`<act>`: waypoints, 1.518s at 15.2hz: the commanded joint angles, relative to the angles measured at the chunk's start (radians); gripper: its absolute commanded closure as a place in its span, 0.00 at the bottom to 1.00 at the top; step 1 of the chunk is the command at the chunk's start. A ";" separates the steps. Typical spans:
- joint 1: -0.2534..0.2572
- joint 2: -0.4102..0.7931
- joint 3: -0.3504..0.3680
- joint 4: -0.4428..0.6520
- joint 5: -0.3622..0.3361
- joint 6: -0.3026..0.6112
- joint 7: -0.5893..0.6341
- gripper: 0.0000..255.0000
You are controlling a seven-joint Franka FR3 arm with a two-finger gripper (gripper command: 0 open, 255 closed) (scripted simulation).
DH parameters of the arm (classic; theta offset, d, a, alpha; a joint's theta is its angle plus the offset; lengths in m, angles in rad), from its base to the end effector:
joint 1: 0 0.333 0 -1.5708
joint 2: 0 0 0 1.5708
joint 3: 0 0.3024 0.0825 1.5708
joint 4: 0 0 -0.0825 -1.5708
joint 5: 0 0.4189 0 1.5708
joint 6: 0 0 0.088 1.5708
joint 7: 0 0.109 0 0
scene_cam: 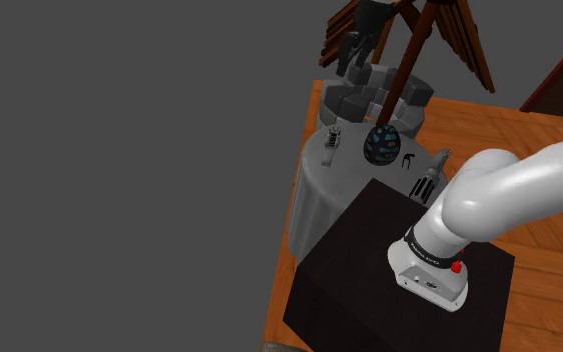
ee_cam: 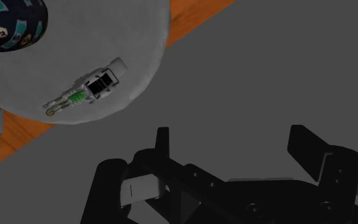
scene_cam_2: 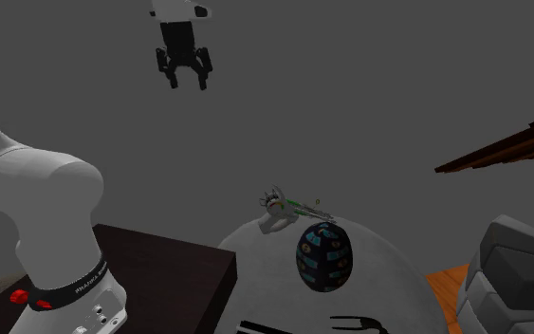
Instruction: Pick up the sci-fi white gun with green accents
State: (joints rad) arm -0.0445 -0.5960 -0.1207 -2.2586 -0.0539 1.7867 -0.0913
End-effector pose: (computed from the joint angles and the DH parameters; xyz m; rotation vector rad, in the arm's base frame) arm 0.4174 -0.0820 0.5739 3.1348 -0.0768 0.1911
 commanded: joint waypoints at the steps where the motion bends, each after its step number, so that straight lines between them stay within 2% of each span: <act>1: -0.011 0.074 -0.016 0.026 0.008 0.020 0.020 0.00; 12: -0.070 0.494 -0.117 0.204 0.091 0.101 0.083 0.00; 23: -0.165 0.909 -0.186 0.444 0.239 0.095 0.116 0.00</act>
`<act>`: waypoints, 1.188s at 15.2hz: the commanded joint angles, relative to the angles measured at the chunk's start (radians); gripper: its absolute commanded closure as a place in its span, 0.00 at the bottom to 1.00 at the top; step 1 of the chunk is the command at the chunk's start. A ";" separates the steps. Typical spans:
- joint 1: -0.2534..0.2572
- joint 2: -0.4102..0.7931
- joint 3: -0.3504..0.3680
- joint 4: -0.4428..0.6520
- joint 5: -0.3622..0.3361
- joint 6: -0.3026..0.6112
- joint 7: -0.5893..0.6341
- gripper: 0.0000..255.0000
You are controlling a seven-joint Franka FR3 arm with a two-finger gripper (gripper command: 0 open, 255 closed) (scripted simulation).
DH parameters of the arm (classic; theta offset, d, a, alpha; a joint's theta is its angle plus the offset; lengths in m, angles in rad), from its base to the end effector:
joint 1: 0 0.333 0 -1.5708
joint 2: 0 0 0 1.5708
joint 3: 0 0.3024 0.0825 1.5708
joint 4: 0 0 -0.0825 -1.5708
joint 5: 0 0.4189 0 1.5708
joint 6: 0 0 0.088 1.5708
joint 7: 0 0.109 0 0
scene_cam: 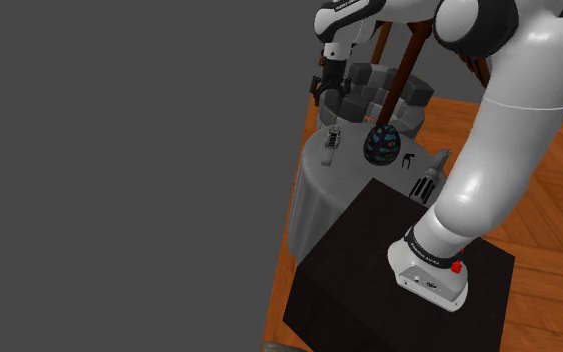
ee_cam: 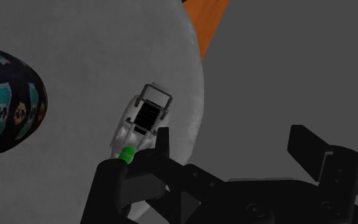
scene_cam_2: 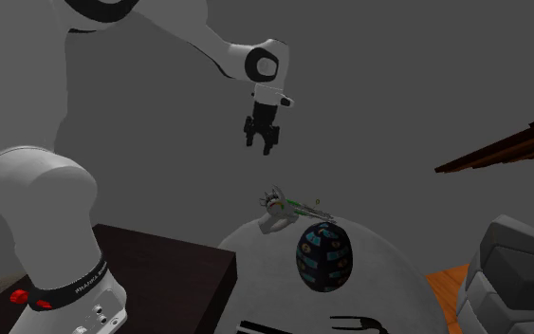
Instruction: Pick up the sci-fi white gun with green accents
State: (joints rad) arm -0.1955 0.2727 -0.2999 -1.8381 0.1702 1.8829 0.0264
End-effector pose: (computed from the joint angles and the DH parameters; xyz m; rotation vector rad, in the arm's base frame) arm 0.5585 -0.2791 0.3385 -2.8758 0.8734 0.2863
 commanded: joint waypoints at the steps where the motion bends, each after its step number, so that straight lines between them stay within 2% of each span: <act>1: -0.026 0.078 -0.010 0.047 0.029 -0.006 0.002 0.00; 13: -0.194 0.509 -0.021 0.364 0.173 -0.091 0.083 0.00; 18: -0.199 0.544 -0.014 0.367 0.181 -0.060 0.077 0.00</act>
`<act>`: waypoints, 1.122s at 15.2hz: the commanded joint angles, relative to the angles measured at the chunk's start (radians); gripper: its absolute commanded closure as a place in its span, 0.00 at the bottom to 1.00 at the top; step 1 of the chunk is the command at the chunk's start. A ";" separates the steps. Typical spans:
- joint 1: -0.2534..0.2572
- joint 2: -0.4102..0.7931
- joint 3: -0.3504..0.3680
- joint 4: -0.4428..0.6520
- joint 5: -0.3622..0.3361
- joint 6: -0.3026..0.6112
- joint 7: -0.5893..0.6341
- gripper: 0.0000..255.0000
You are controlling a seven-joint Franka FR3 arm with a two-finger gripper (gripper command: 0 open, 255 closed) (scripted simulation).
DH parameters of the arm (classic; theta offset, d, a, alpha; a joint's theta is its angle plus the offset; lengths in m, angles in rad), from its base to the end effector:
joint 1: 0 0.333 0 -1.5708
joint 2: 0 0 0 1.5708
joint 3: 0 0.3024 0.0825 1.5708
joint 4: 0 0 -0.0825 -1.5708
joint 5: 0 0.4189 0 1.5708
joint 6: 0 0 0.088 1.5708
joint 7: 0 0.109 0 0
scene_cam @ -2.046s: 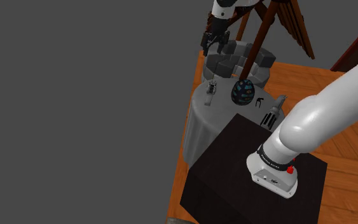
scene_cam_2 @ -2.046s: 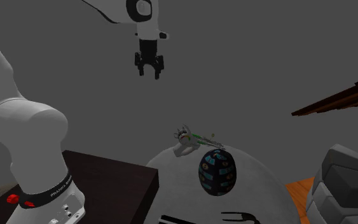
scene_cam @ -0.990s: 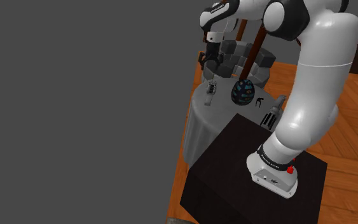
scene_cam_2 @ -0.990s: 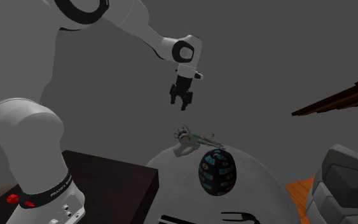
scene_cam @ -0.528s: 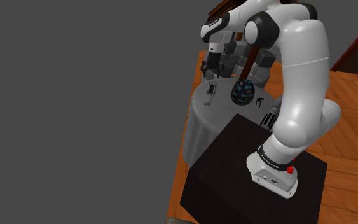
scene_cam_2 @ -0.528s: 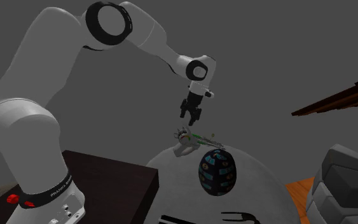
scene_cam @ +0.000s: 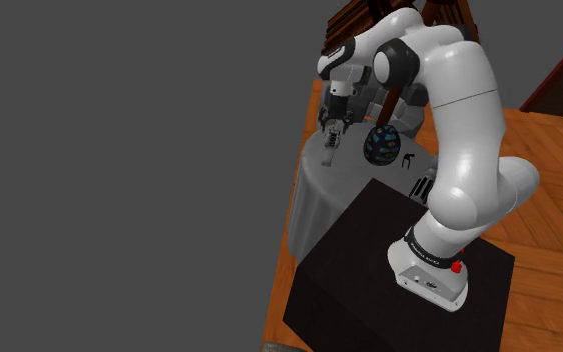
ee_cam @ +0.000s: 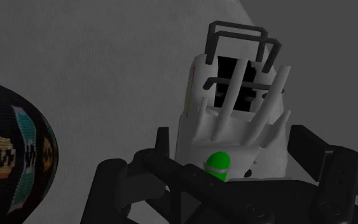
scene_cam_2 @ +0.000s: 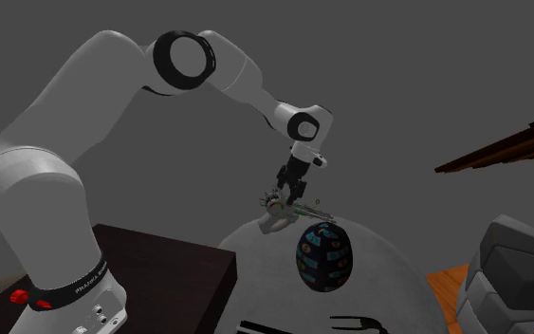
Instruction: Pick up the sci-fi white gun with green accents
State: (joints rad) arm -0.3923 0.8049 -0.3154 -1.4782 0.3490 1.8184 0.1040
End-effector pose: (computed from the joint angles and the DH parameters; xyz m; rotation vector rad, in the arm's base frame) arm 0.5521 -0.4039 0.1541 -2.5911 1.2959 0.5518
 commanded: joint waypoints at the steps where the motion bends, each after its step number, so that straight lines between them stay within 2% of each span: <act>1: -0.004 0.021 0.004 0.008 0.005 0.012 -0.002 0.00; 5: -0.007 0.044 0.008 0.012 0.011 0.031 -0.006 0.00; 6: -0.006 0.042 0.008 0.009 0.010 0.032 -0.006 1.00; 17: -0.004 0.026 0.005 0.008 0.006 0.017 -0.003 1.00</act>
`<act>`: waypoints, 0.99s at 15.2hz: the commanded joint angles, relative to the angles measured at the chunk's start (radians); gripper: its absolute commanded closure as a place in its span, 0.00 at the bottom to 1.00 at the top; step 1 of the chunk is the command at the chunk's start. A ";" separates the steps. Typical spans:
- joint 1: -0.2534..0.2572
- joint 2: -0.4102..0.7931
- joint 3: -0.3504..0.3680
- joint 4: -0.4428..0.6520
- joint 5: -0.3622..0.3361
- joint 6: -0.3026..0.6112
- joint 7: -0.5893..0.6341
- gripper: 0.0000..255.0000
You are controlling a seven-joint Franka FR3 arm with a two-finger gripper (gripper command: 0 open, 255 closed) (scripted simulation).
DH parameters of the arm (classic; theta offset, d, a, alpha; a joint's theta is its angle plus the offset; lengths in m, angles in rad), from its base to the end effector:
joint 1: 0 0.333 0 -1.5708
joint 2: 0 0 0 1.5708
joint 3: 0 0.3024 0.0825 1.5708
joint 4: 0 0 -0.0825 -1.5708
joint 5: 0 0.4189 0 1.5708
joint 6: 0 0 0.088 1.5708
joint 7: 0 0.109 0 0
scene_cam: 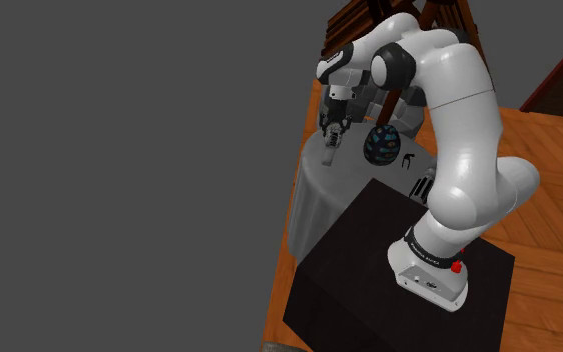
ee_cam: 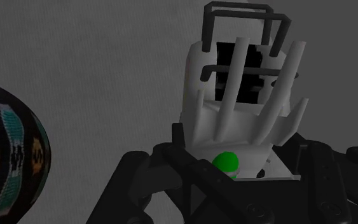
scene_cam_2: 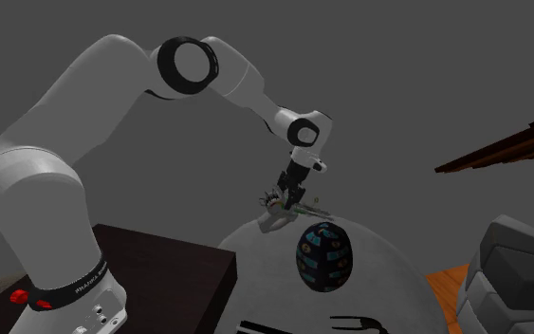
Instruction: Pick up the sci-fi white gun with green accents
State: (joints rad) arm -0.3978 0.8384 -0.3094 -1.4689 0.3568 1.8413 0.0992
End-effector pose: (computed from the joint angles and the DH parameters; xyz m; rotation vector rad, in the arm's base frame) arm 0.5516 -0.4045 0.1356 -2.5903 1.2970 0.5525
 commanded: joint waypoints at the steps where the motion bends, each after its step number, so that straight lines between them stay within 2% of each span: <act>1: 0.002 -0.017 -0.003 -0.002 -0.004 -0.014 0.003 1.00; 15: 0.013 -0.115 -0.022 0.002 -0.031 -0.113 0.024 1.00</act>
